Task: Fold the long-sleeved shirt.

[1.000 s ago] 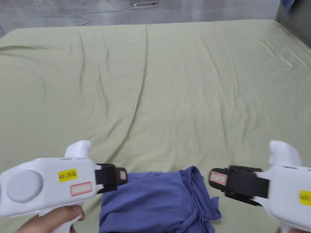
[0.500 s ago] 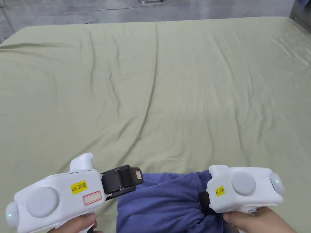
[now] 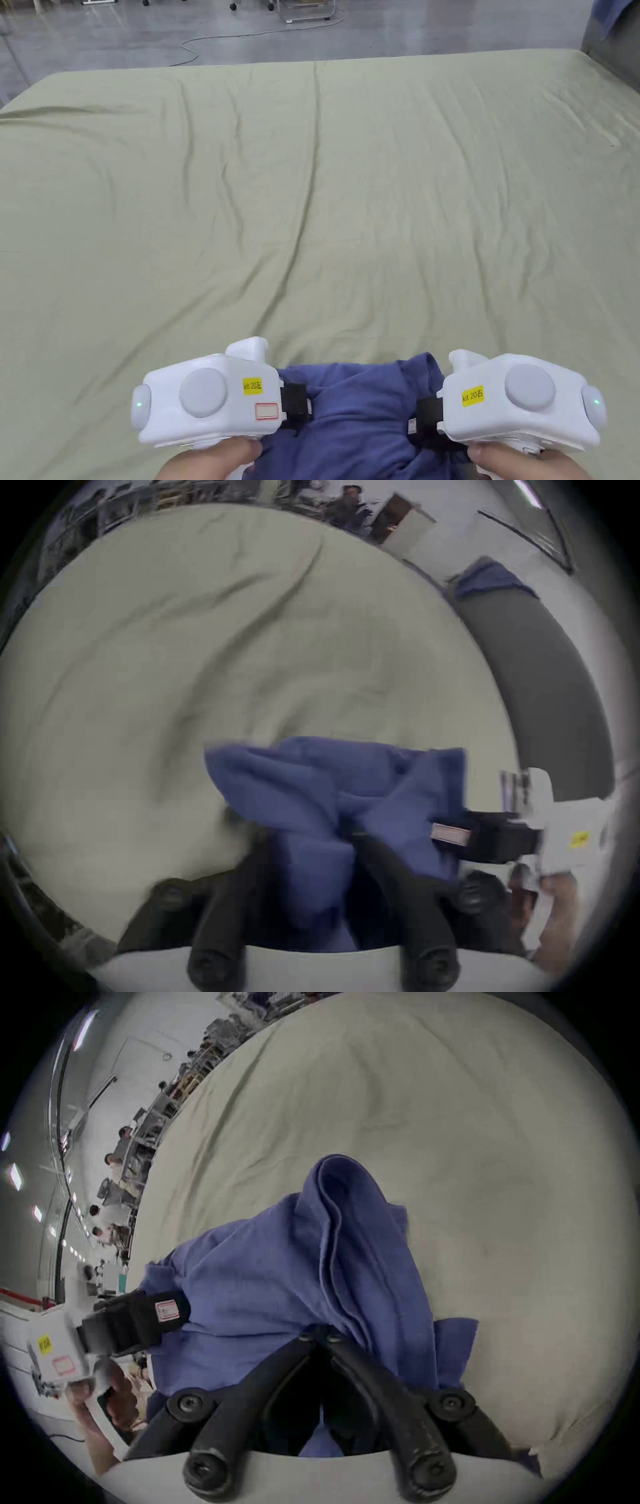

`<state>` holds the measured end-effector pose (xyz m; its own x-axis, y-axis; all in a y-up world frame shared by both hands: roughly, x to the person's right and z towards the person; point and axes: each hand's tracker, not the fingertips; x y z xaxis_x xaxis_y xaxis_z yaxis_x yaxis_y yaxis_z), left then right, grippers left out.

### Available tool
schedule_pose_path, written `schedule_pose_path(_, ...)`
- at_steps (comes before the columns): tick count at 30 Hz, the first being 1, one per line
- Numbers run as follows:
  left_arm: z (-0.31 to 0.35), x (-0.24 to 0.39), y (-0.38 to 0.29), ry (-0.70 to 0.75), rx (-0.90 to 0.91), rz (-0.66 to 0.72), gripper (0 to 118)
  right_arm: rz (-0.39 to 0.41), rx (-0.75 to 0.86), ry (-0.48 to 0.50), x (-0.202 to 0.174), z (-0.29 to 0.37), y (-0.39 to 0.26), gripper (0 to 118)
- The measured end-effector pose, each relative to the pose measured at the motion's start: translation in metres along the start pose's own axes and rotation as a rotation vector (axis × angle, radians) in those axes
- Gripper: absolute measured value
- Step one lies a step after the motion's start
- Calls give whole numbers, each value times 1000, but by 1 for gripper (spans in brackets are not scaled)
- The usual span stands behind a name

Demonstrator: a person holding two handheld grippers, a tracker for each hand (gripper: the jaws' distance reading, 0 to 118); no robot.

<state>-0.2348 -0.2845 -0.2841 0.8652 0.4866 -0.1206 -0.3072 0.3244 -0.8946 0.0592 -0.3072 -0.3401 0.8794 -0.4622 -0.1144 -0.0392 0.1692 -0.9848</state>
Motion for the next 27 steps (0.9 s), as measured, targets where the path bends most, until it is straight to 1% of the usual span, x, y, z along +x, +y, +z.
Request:
schedule_pose_path(1,7,-2,-3,-57,-8,37,13,-13,5,-25,-4,4,-2,0)
schedule_pose_path(2,13,-2,-4,-45,-17,54,13,-13,14,-38,-8,8,-5,0)
schedule_pose_path(3,23,-4,-3,-25,-6,42,13,-6,37,-33,-13,14,-9,0)
schedule_pose_path(5,42,-15,3,-83,32,50,13,16,108,10,-28,26,-17,0)
schedule_pose_path(7,63,-35,9,-155,12,118,13,36,161,54,-52,37,-27,0)
schedule_pose_path(8,73,-45,12,-159,13,136,13,53,176,79,-65,40,-31,0)
schedule_pose_path(9,85,-54,17,-132,21,118,13,81,182,117,-82,41,-35,0)
schedule_pose_path(11,109,-78,26,-22,33,73,13,135,187,202,-115,41,-41,0)
schedule_pose_path(12,121,-94,32,20,37,71,13,172,185,247,-135,39,-44,0)
schedule_pose_path(15,153,-154,52,173,37,107,13,279,187,356,-183,37,-53,0)
schedule_pose_path(17,172,-194,63,290,31,132,13,351,191,405,-205,35,-56,0)
schedule_pose_path(19,191,-240,76,429,44,149,13,397,202,435,-218,37,-58,0)
schedule_pose_path(20,199,-261,80,474,47,161,13,417,202,449,-222,37,-58,0)
schedule_pose_path(23,215,-326,93,595,43,241,13,422,192,454,-223,37,-58,0)
schedule_pose_path(25,219,-359,99,643,43,301,13,414,190,443,-219,34,-54,0)
schedule_pose_path(26,220,-371,102,651,39,307,14,405,190,434,-219,32,-52,0)
schedule_pose_path(27,220,-381,103,643,29,312,21,401,192,430,-218,30,-51,0)
